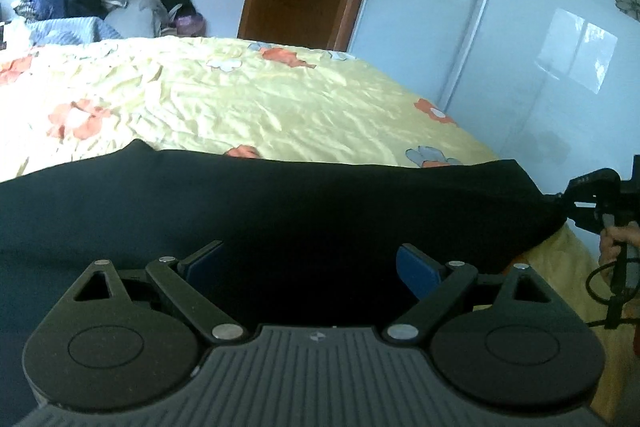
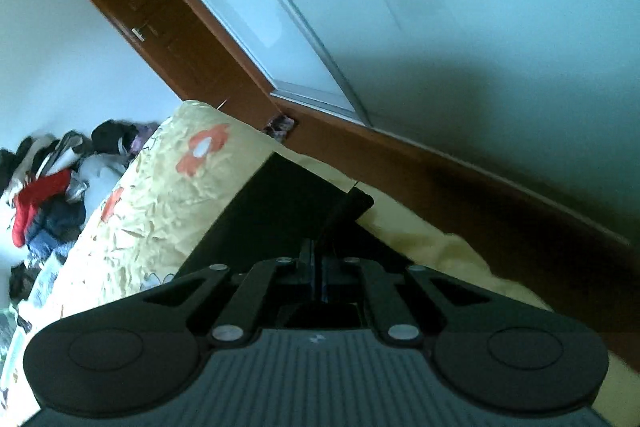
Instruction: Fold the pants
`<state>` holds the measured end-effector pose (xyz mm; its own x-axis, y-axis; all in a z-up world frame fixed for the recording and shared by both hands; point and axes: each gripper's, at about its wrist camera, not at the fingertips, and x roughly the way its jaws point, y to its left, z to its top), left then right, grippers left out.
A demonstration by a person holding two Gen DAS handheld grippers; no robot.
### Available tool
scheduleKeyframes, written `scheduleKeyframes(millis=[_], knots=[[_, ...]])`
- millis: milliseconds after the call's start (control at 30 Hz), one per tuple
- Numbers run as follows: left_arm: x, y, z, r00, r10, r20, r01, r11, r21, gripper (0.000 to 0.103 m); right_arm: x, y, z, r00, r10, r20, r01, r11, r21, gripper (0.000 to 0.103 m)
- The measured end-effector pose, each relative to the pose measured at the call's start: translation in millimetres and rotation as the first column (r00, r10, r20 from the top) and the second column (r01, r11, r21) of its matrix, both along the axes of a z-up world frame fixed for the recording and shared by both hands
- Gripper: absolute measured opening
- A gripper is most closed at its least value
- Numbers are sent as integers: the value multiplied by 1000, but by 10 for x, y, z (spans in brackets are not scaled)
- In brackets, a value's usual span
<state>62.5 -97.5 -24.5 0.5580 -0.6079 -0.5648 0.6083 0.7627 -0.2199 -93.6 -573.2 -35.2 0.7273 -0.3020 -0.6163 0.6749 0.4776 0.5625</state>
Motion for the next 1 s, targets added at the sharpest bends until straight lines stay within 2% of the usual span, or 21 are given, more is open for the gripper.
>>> scheduleKeyframes(millis=[133, 267, 333, 367, 400, 433, 467, 500, 533, 567, 600, 633, 667, 700, 733, 800, 867, 967, 1000], knots=[[2, 43, 16, 999, 21, 35, -21, 1000, 18, 93, -13, 121, 134, 1000, 3, 4, -2, 997, -77, 3], [90, 33, -51, 999, 35, -23, -35, 999, 29, 92, 25, 82, -5, 996, 9, -91, -18, 995, -95, 3], [87, 70, -34, 999, 45, -15, -45, 998, 33, 92, -6, 87, 28, 996, -5, -89, -6, 993, -118, 9], [89, 90, -10, 998, 56, 0, -56, 998, 35, 93, -22, 118, 92, 994, -54, -98, 37, 985, -167, 13], [100, 99, 8, 998, 66, 10, -67, 997, 35, 93, -48, 182, 174, 984, -135, -115, 104, 964, -243, 26], [126, 94, 32, 997, 78, 15, -78, 996, 36, 93, -78, 305, 294, 955, -269, -124, 210, 910, -358, 35], [159, 77, 53, 996, 86, 13, -86, 995, 40, 93, -98, 444, 386, 942, -319, -105, 246, 869, -430, 35], [195, 47, 74, 996, 92, 9, -93, 995, 47, 93, -40, 596, 480, 965, -253, -67, 191, 856, -480, 35], [231, -4, 91, 995, 98, 7, -98, 993, 62, 93, 93, 740, 553, 993, -105, -52, 66, 868, -493, 35], [266, -78, 104, 995, 101, 8, -101, 991, 92, 93, 311, 881, 592, 993, 83, -81, -111, 877, -468, 35], [291, -147, 113, 995, 102, 14, -103, 987, 122, 93, 551, 1016, 587, 954, 276, -118, -300, 862, -409, 35], [304, -213, 116, 994, 103, 27, -106, 983, 151, 93, 780, 1162, 548, 885, 449, -124, -463, 821, -334, 35], [309, -272, 107, 993, 106, 43, -112, 978, 175, 93, 974, 1313, 494, 819, 561, -121, -570, 773, -279, 35], [319, -318, 94, 992, 113, 56, -122, 972, 202, 93, 1153, 1447, 429, 765, 628, -146, -643, 727, -242, 35], [326, -347, 81, 990, 127, 63, -139, 964, 229, 93, 1308, 1564, 355, 729, 658, -188, -684, 693, -227, 35], [343, -358, 64, 985, 157, 72, -170, 955, 243, 93, 1547, 1683, 194, 708, 648, -281, -705, 672, -226, 34], [371, -336, 53, 977, 201, 77, -214, 944, 251, 93, 1661, 1697, 151, 732, 605, -314, -680, 675, -285, 34], [398, -273, 73, 957, 274, 96, -290, 921, 261, 93, 1677, 1790, 245, 809, 463, -364, -581, 725, -369, 37], [399, -245, 81, 949, 297, 108, -315, 913, 258, 94, 1593, 1869, 303, 811, 471, -349, -582, 717, -384, 37]])
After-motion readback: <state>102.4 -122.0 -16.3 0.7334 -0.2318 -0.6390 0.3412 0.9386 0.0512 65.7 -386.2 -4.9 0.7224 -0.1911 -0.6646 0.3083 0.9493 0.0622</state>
